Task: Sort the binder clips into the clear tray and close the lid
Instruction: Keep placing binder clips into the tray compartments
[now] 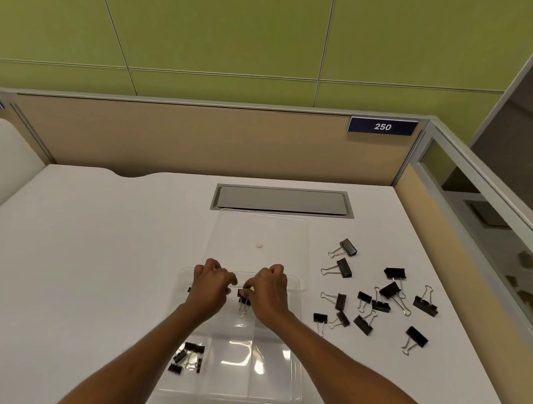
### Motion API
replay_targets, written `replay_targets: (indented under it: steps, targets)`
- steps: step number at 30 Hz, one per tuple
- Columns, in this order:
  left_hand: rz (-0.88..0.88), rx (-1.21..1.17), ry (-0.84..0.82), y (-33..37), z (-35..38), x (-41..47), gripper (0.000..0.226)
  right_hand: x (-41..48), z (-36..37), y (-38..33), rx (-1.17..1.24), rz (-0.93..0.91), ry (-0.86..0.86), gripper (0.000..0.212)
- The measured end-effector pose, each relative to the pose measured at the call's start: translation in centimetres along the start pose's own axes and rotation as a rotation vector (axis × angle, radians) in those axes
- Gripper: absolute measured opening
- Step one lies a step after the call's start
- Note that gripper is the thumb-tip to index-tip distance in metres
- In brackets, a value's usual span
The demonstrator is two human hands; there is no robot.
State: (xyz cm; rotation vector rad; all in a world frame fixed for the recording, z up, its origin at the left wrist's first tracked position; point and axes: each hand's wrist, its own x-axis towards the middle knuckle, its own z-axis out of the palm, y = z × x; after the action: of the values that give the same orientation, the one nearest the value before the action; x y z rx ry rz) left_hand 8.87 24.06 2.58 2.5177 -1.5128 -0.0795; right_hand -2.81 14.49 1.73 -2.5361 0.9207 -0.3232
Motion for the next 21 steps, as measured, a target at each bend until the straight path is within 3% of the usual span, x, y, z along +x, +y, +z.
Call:
replay_targets:
  steps: [9,21]
  targets:
    - [-0.038,-0.008,0.102,-0.6,0.0,0.6,0.030,0.2,0.7,-1.4,-0.089,-0.083,-0.083,0.035]
    - [0.063,-0.021,0.052,4.0,1.3,3.2,0.029,-0.4,-3.9,4.3,0.041,0.090,0.087,0.027]
